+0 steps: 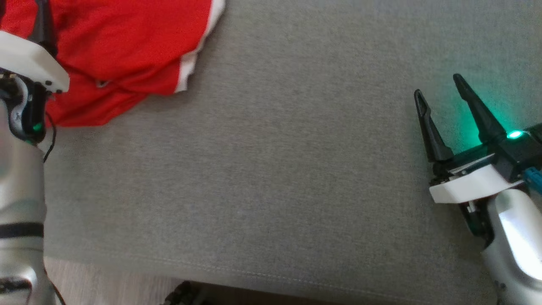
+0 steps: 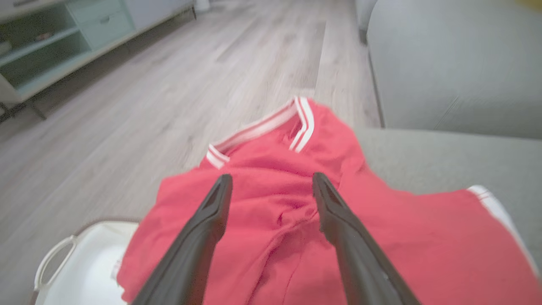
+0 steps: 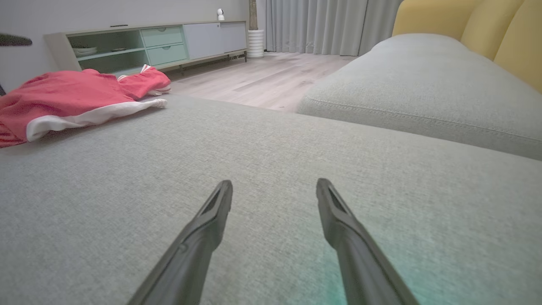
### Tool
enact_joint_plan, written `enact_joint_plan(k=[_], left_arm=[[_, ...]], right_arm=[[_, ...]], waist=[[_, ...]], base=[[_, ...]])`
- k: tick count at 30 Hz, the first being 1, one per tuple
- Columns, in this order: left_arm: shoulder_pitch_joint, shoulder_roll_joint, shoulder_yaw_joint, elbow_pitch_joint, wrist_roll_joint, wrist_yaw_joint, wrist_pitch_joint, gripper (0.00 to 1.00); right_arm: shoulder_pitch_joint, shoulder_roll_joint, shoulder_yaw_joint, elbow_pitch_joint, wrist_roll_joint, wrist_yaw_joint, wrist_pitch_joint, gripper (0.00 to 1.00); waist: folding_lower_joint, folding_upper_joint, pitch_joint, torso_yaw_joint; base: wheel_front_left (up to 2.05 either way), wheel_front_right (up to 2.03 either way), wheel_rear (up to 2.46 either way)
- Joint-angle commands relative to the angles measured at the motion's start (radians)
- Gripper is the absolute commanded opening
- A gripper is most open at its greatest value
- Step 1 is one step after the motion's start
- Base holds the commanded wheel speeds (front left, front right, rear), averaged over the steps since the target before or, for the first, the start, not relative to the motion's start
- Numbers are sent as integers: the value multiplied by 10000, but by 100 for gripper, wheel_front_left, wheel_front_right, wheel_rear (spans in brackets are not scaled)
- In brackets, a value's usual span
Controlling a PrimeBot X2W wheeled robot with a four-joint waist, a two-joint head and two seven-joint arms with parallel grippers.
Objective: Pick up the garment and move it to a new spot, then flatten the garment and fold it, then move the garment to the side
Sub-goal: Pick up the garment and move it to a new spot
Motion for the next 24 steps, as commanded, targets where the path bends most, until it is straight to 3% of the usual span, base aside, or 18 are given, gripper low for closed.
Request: enact_joint_plan(k=[1, 6, 7, 8, 16, 20, 24], left_arm=[[-480, 754, 198, 392, 172, -20, 125, 100], [-1232, 1067, -347, 2300, 712, 28, 585, 96], [-1333, 1114, -504, 2625, 849, 19, 722, 25], [-1435, 1137, -628, 2883, 939, -8, 783, 0], [-2296, 1402, -1130, 3086, 1501, 200, -719, 0], [-2486, 1562, -1395, 2396, 1631, 5, -1176, 0], [-2419, 1480, -1661, 1118, 1380, -289, -975, 0]], right_arm=[[34, -209, 137, -523, -73, -7, 33, 100], [313, -301, -30, -1083, -82, -7, 219, 100], [376, -305, -55, -1156, -77, -7, 249, 100], [435, -294, -92, -1221, -83, -7, 275, 100], [871, 81, -371, -1112, 37, -7, 203, 100], [1222, 408, -411, -770, 168, -7, 52, 100], [1553, 700, -508, -498, 269, -7, -53, 100]], waist=[[-4, 0, 566, -458], [-4, 0, 666, -640], [-4, 0, 639, -661], [-4, 0, 599, -681], [-4, 0, -379, -656], [-4, 0, -1218, -674], [-4, 0, -2023, -742]], base=[[0, 0, 0], [0, 0, 0], [0, 0, 0], [0, 0, 0], [0, 0, 0], [0, 0, 0], [0, 0, 0]])
